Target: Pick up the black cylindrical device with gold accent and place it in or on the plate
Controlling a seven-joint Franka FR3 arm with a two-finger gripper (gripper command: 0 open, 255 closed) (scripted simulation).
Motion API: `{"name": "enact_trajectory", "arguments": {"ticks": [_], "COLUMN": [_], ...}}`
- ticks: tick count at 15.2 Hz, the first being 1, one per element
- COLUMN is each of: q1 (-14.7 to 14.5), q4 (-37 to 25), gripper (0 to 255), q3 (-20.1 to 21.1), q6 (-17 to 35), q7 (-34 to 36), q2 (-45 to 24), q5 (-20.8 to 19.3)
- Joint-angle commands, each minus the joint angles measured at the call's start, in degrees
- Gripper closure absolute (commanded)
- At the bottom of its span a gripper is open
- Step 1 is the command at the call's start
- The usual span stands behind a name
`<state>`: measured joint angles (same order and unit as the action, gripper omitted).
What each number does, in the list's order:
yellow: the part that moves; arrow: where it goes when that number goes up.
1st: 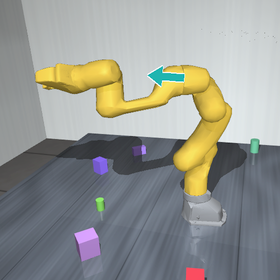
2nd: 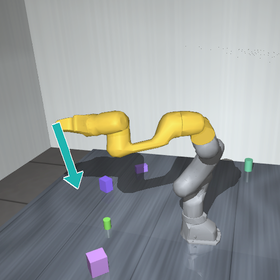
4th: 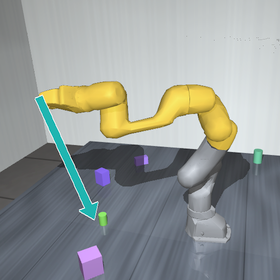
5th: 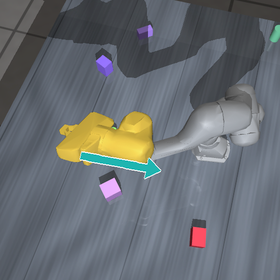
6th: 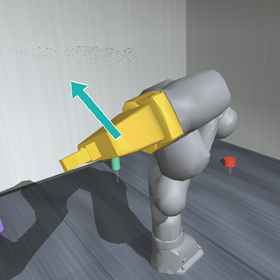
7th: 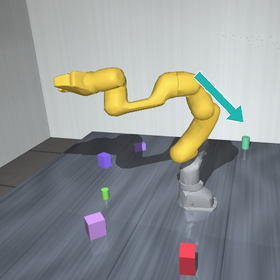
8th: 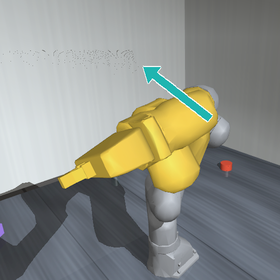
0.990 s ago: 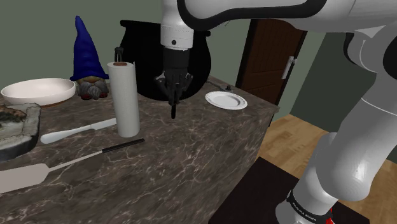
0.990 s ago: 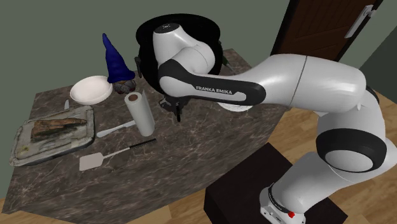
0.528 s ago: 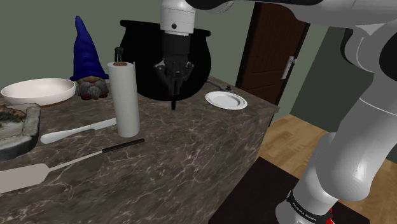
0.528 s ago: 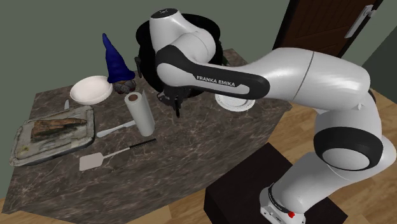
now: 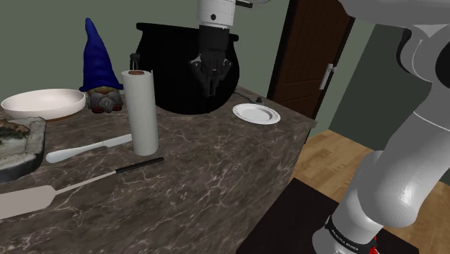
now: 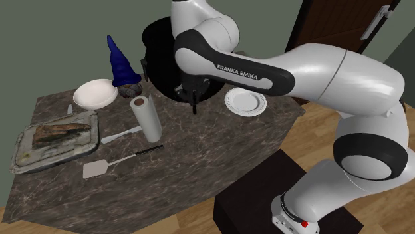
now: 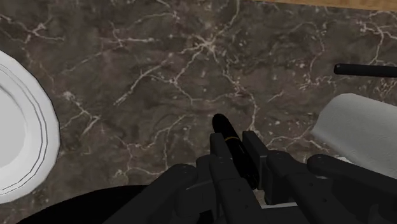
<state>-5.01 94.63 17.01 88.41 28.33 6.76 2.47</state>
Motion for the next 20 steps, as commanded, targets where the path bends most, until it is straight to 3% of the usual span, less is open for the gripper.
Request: {"name": "enact_trajectory", "arguments": {"ticks": [1, 10, 20], "q1": [1.1, 6.0, 11.2], "q4": [1.5, 6.7, 6.1], "gripper": [255, 255, 255], "q3": [-1.6, -9.7, -18.9], "q6": [-0.3, -1.3, -2.7], "q7": [-2.9, -15.9, -30.1], "q2": [1.8, 7.6, 8.2], "q5": [0.3, -0.1, -2.4]}}
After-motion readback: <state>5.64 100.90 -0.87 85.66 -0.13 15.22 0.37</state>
